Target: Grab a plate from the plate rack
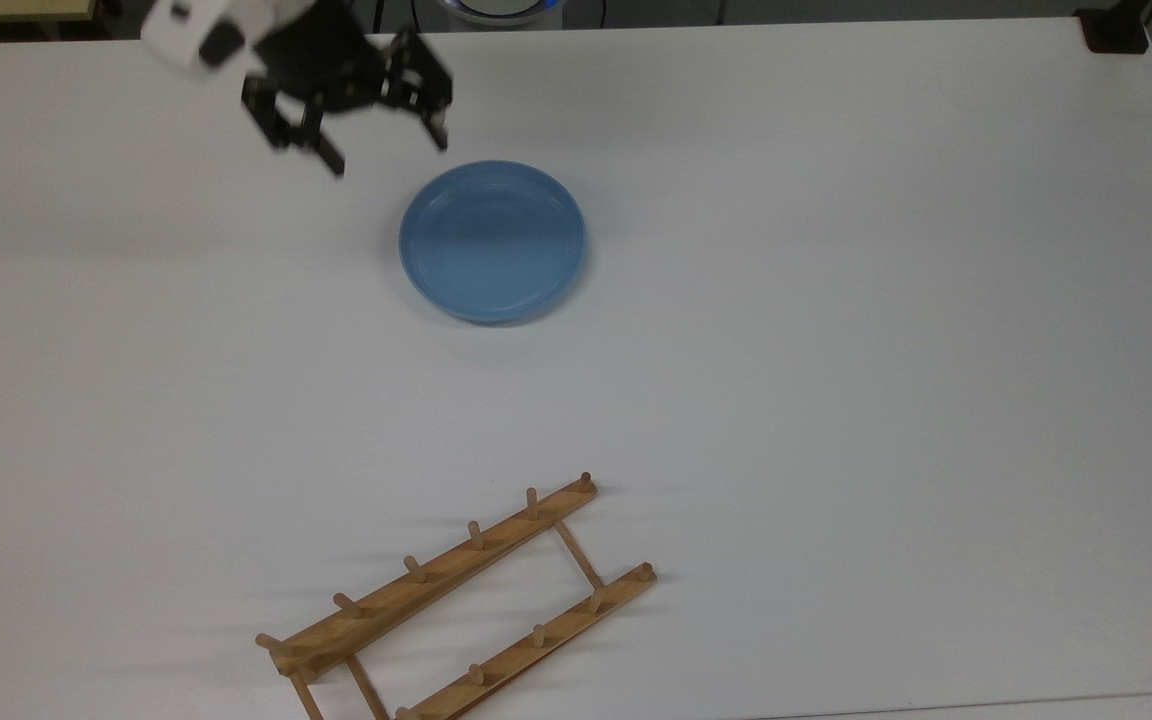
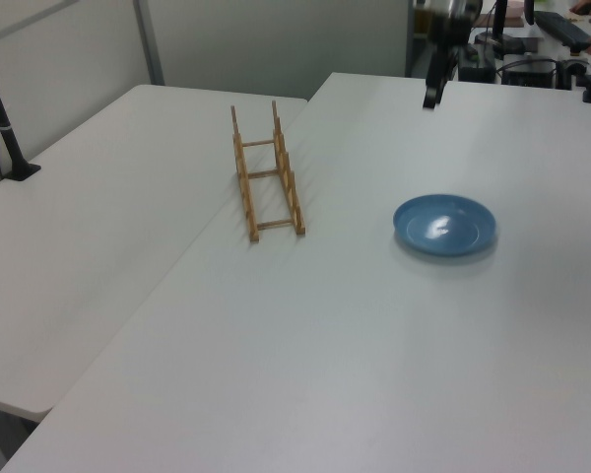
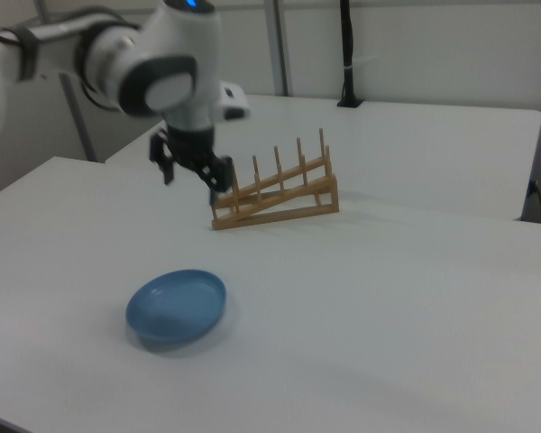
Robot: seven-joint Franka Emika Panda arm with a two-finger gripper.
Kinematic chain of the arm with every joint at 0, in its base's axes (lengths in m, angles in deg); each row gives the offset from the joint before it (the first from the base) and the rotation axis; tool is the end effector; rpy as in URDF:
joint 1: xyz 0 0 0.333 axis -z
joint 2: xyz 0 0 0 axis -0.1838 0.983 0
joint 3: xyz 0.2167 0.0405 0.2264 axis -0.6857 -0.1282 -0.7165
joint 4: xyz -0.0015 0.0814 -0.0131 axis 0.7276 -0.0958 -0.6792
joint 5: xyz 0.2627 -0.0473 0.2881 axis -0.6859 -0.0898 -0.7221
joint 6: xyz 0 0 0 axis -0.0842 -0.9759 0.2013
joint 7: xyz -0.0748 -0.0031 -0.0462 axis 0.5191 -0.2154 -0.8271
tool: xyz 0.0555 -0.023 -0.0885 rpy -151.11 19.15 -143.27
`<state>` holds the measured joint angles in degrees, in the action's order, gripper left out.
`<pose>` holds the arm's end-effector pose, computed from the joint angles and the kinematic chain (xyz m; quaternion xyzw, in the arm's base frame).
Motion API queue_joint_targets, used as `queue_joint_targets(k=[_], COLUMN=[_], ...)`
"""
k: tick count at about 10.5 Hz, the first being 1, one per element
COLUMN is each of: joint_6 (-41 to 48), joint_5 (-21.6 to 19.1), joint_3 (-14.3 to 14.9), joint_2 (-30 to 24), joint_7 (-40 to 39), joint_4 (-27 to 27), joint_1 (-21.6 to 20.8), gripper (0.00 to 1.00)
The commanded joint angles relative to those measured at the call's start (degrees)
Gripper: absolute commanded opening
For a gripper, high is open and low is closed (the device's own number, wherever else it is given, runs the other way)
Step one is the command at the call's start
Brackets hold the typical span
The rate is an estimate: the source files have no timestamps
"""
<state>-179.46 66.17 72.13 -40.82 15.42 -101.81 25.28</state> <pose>0.5808 -0.0782 0.5370 -0.9877 -0.0310 -0.0499 0.1452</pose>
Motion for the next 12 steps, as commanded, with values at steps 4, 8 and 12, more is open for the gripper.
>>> queue_joint_targets(k=[4,8,12], joint_6=[9.20,5.97,5.25], joint_5=[13.42,20.46,20.56], joint_3=[1.01,1.10,1.01], joint_2=[-7.19,-6.49,-6.31], joint_7=[30.95,25.46,25.00], joint_4=[3.26,3.70,4.14], joint_1=[-10.73,-12.76,-12.67], gripper=[1.00,1.00,1.00])
